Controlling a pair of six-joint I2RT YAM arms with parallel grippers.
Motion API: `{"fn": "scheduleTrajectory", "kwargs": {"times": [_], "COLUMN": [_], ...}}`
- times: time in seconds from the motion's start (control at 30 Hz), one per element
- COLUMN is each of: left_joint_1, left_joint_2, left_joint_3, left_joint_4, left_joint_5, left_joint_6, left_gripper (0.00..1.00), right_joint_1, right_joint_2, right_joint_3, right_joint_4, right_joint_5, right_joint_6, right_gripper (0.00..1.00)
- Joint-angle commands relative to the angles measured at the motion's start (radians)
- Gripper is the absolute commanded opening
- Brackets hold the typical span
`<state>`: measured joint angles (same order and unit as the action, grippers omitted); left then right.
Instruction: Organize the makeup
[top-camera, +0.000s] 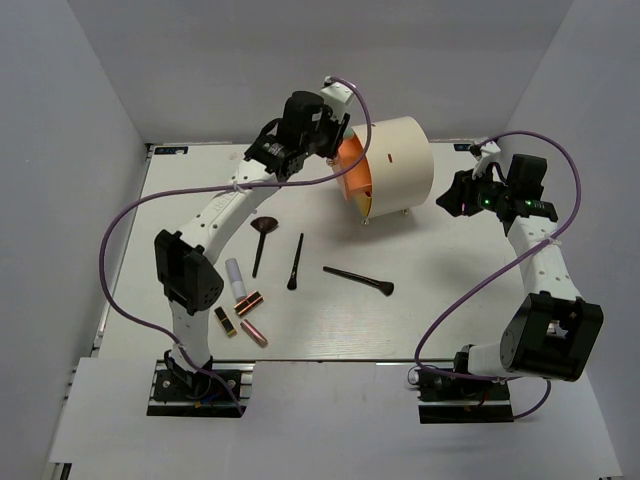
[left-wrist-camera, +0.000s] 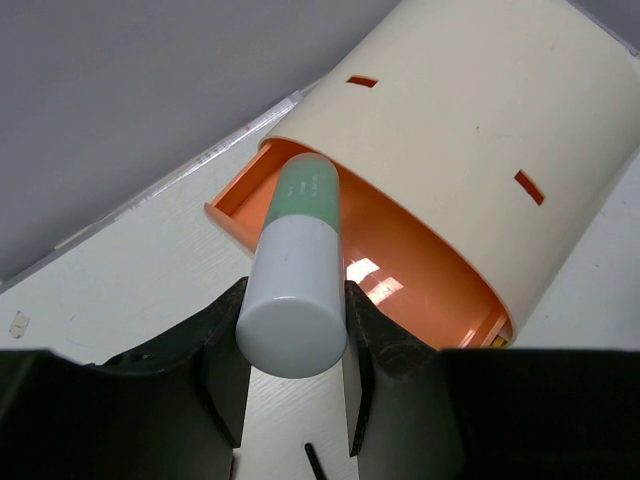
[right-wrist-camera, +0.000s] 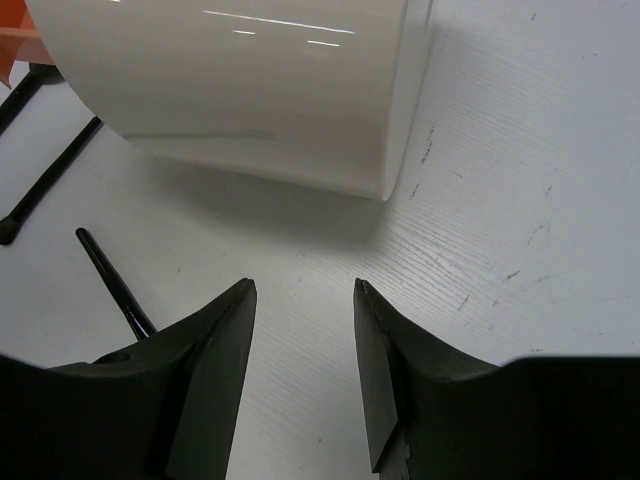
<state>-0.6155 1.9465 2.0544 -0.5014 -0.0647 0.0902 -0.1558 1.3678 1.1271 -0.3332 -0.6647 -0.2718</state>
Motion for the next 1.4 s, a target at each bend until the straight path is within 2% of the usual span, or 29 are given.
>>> {"fn": "scheduleTrajectory", "kwargs": {"times": [0.0,0.33,0.67,0.93,1.3,1.37], "left_joint_1": [-0.016,-0.046,-0.064,-0.082,-0.101,-0.101], "left_joint_2": [-0.006,0.015,0.028,0.042,0.049,0.052], "left_joint_3": [0.053,0.058,0.059,0.058,0.050,0.050], "left_joint_4": [0.038,0.035,0.031,0.027,0.012,0.012], "left_joint_5": [-0.030,-0.115,-0.121,-0.149,-0.176,-0.179], "left_joint_6": [0.008,0.028,0.036,0.052,0.065,0.066], "left_gripper": [0.09,0.11,0.13,0.29,0.30,0.33], "right_joint_1": [-0.002,-0.002,-0.002,-0.004,-0.002,-0.002], "right_joint_2": [-0.024,-0.022,-0.022,-0.024,-0.026,-0.026], "right_joint_3": [-0.007,-0.010,-0.012,-0.015,-0.016,-0.018], "right_joint_4": [0.031,0.031,0.039,0.039,0.040,0.042], "right_joint_5": [-0.015,-0.012,-0.013,-0.012,-0.013,-0.013], "right_joint_6": [0.002,0.005,0.013,0.014,0.017,0.017], "right_gripper": [0.50,0.50,0.50,0.50,0.50,0.50]}}
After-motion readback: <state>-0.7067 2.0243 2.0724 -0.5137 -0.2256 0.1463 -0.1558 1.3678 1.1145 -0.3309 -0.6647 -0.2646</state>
